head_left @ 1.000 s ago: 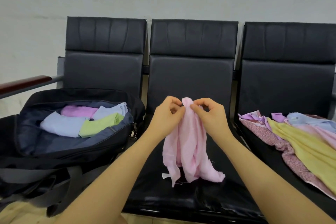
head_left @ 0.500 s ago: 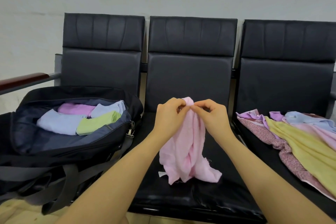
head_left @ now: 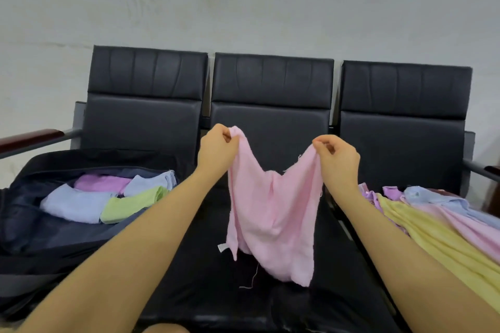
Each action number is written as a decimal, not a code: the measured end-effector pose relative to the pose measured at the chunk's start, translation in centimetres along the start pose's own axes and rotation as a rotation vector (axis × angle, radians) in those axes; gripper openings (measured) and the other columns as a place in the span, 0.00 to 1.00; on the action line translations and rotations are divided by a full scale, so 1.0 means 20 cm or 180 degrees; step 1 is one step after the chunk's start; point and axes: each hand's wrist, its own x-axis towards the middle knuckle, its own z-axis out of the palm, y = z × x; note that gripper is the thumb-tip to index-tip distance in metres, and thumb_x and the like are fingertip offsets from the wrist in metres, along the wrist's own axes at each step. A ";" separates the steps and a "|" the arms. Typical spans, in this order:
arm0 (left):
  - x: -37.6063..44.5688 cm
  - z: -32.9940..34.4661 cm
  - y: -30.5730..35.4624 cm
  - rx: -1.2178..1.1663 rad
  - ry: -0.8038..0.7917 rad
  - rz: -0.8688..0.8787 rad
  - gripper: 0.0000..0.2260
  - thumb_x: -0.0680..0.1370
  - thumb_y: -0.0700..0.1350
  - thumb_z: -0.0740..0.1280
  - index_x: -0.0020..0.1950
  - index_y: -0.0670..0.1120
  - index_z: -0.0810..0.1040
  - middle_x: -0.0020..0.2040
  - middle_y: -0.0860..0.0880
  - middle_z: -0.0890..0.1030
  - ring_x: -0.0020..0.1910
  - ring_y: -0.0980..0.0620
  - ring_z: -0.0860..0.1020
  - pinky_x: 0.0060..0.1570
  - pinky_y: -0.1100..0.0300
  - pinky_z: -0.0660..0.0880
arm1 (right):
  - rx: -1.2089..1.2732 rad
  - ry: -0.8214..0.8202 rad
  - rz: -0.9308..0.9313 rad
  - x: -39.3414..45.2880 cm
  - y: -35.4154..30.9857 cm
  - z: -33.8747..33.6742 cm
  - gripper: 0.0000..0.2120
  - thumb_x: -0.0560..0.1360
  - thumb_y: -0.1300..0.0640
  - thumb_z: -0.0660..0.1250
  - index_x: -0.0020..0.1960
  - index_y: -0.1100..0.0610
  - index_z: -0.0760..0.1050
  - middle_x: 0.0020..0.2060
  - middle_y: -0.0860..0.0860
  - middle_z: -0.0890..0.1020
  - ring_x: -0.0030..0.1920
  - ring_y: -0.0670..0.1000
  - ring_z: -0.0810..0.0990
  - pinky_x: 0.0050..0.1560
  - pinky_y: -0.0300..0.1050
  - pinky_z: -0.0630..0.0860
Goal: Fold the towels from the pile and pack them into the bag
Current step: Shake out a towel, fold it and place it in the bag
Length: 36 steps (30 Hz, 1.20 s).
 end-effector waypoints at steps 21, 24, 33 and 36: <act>0.29 -0.19 0.17 0.0052 0.0188 -0.0263 0.13 0.80 0.39 0.58 0.35 0.45 0.61 0.33 0.50 0.63 0.29 0.54 0.62 0.27 0.61 0.59 | 0.0441 0.1116 0.0646 0.24 -0.17 -0.22 0.13 0.81 0.64 0.53 0.61 0.62 0.73 0.50 0.52 0.74 0.48 0.50 0.73 0.48 0.42 0.68; 0.28 -0.19 0.13 0.0064 0.0233 -0.0213 0.07 0.79 0.40 0.60 0.40 0.43 0.68 0.35 0.49 0.70 0.32 0.54 0.67 0.35 0.60 0.66 | 0.0529 0.1136 0.0707 0.23 -0.12 -0.24 0.12 0.80 0.64 0.57 0.59 0.62 0.75 0.49 0.51 0.75 0.48 0.49 0.73 0.48 0.42 0.68; 0.24 -0.16 0.06 -0.0455 0.0284 -0.0386 0.07 0.79 0.37 0.58 0.53 0.44 0.74 0.46 0.50 0.76 0.45 0.51 0.74 0.41 0.60 0.69 | 0.0606 0.1155 0.0712 0.17 -0.01 -0.22 0.09 0.78 0.64 0.60 0.54 0.61 0.77 0.41 0.46 0.77 0.43 0.47 0.74 0.43 0.39 0.69; 0.22 -0.14 0.02 -0.0638 0.0137 -0.0510 0.11 0.77 0.34 0.59 0.52 0.44 0.78 0.49 0.48 0.78 0.48 0.51 0.75 0.43 0.61 0.70 | 0.0510 0.1157 0.0773 0.15 0.04 -0.21 0.09 0.78 0.64 0.60 0.53 0.61 0.78 0.43 0.50 0.77 0.42 0.48 0.74 0.40 0.40 0.68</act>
